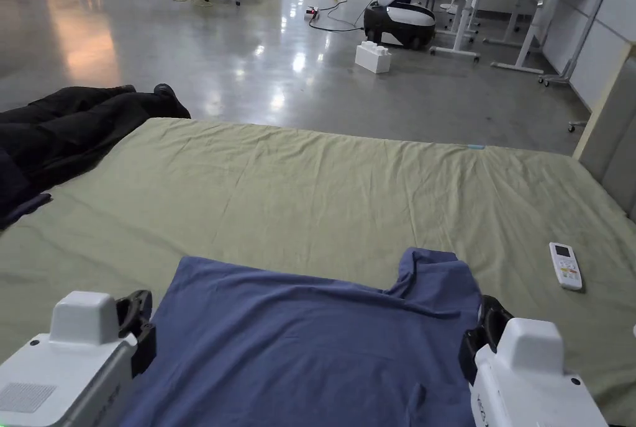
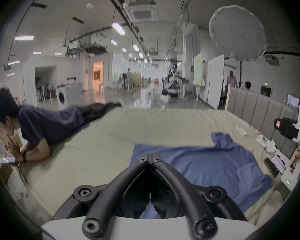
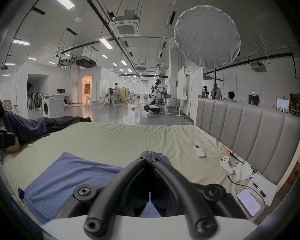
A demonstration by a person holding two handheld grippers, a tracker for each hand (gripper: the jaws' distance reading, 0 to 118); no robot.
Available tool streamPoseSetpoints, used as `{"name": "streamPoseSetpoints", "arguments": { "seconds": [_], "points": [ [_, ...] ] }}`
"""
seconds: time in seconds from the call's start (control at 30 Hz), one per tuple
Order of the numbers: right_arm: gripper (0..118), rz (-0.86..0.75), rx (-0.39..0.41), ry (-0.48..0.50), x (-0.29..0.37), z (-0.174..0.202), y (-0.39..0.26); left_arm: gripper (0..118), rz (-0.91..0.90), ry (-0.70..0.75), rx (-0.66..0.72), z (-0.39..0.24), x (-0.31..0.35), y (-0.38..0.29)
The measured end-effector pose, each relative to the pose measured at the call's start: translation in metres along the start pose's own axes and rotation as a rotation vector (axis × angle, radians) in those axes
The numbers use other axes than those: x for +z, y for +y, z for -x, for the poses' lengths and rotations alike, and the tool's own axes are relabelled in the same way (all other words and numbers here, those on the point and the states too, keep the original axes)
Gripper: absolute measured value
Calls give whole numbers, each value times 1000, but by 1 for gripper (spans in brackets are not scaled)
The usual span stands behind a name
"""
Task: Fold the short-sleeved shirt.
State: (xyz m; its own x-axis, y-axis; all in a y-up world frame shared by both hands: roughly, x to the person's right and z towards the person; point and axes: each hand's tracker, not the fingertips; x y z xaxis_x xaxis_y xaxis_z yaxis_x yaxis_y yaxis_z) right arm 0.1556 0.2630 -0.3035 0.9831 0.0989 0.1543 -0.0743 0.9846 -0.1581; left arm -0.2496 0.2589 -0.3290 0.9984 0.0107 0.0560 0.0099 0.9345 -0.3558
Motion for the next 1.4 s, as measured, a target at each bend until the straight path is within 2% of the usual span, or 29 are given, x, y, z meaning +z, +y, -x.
{"name": "streamPoseSetpoints", "arguments": {
  "seconds": [0.07,0.3,0.37,0.47,0.5,0.7,0.83,0.87,0.97,1.1,1.17,1.27,1.37,1.4],
  "points": [
    [0,-2,33,-6,-2,-1,-2,0,117,-5,21,22,-2,-11],
    [0,84,7,3,-9,-8,-21,0,473,-23,107,83,4,-60],
    [0,117,-8,2,-10,-8,-27,5,546,-20,99,90,1,-74],
    [0,136,-10,7,-11,-8,-33,59,660,-42,121,92,-6,-90],
    [0,143,-9,8,-11,-7,-34,70,674,-44,137,93,-11,-96],
    [0,175,8,8,-10,-10,-43,70,676,-5,161,87,-40,-114],
    [0,198,35,-4,-7,-15,-49,68,726,40,83,74,-59,-124],
    [0,205,35,-6,-7,-16,-51,64,724,50,51,70,-60,-123],
    [0,228,26,-22,-4,-23,-55,32,733,45,0,63,-62,-122],
    [0,258,30,-35,0,-33,-59,9,752,-17,-70,50,-65,-119],
    [0,281,20,-40,3,-42,-60,6,768,-3,-98,47,-69,-120],
    [0,382,14,-38,6,-61,-59,6,752,-9,-15,57,-68,-118],
    [2,542,57,-31,7,-82,-64,6,724,-5,-11,50,-54,-110],
    [13,609,60,-37,7,-88,-68,6,720,-5,-11,49,-51,-108]
  ]
}}
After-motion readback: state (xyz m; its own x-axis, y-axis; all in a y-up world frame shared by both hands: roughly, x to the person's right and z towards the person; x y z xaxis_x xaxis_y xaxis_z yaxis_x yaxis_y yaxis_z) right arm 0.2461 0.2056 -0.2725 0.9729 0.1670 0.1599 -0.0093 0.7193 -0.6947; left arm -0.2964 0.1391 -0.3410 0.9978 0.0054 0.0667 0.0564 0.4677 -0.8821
